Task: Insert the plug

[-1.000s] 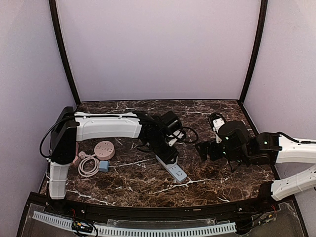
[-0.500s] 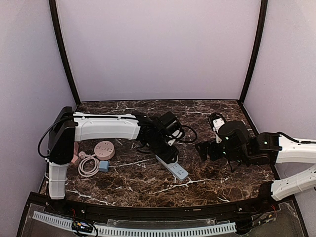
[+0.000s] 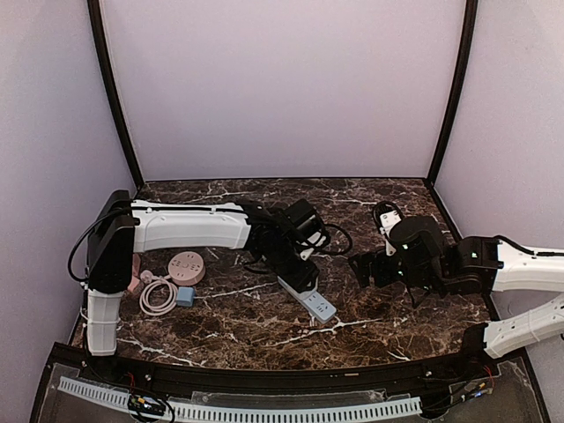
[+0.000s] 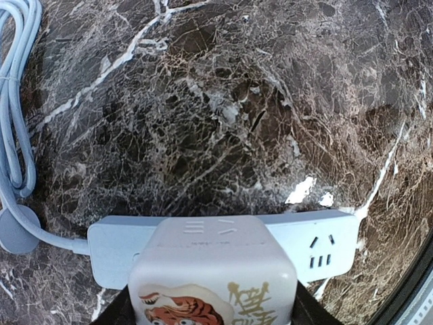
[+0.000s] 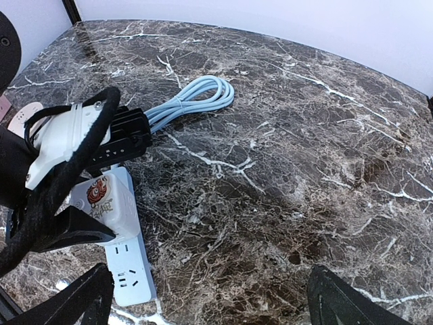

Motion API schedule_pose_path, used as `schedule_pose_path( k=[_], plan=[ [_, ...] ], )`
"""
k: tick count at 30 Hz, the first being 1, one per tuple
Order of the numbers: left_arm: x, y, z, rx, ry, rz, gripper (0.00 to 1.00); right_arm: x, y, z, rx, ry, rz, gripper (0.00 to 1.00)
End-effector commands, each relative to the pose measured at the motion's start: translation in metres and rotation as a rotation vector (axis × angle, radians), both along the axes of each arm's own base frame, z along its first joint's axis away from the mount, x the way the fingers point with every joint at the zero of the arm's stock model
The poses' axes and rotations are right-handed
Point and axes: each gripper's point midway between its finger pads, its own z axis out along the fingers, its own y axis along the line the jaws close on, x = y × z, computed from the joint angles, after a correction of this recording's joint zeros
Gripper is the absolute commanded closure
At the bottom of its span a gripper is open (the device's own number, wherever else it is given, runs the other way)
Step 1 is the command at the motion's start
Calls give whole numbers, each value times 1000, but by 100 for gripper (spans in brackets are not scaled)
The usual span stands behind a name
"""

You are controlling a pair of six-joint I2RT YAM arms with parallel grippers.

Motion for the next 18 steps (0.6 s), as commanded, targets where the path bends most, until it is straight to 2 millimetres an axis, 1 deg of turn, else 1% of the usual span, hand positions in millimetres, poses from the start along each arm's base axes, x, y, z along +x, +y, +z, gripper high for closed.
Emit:
schedule_pose_path(
  k=[1, 2, 3, 4, 5, 6, 7, 8, 9, 10, 11, 12, 13, 14, 15, 16, 17, 18],
  plan=[
    [-17, 26, -28, 105, 104, 15, 40, 1, 3, 0, 5, -8, 6, 1],
    [-17, 24, -21, 88, 96, 15, 36, 1, 3, 0, 6, -8, 5, 1],
    [-17, 22, -16, 72, 95, 13, 34, 1, 3, 0, 7, -8, 7, 1],
    [-16, 20, -8, 52, 89, 14, 24, 1, 3, 0, 6, -8, 6, 1],
    [-17, 18, 0, 30, 87, 14, 16, 1, 3, 0, 6, -7, 5, 1],
    [-17, 17, 5, 18, 87, 18, 5, 1, 3, 0, 6, -8, 6, 1],
    [-17, 15, 14, -7, 83, 17, 3, 1, 3, 0, 5, -8, 5, 1],
    [-18, 14, 18, -20, 83, 18, 2, 1, 3, 0, 5, -8, 6, 1],
    [-19, 12, 28, -45, 78, 17, 1, 1, 3, 0, 6, -8, 6, 1],
    [-20, 12, 31, -56, 79, 18, 1, 1, 3, 0, 5, -8, 6, 1],
    [-21, 11, 42, -85, 73, 15, 1, 1, 3, 0, 6, -9, 6, 1],
    [-22, 12, 45, -92, 73, 18, 1, 1, 3, 0, 6, -8, 6, 1],
    [-22, 13, 57, -116, 57, 20, 1, 1, 3, 0, 6, -8, 6, 1],
    [-23, 17, 59, -117, 53, 27, 1, 1, 3, 0, 7, -8, 6, 1],
    [-21, 21, 69, -127, 24, 40, 1, 1, 3, 1, 8, -9, 6, 1],
    [-21, 28, 68, -115, 19, 57, 1, 1, 3, 0, 7, -9, 6, 1],
    [-17, 36, 78, -113, -26, 85, 1, 1, 3, 0, 6, -8, 5, 1],
    [-13, 49, 73, -77, -56, 126, 1, 1, 3, 0, 7, -9, 6, 1]
  ],
)
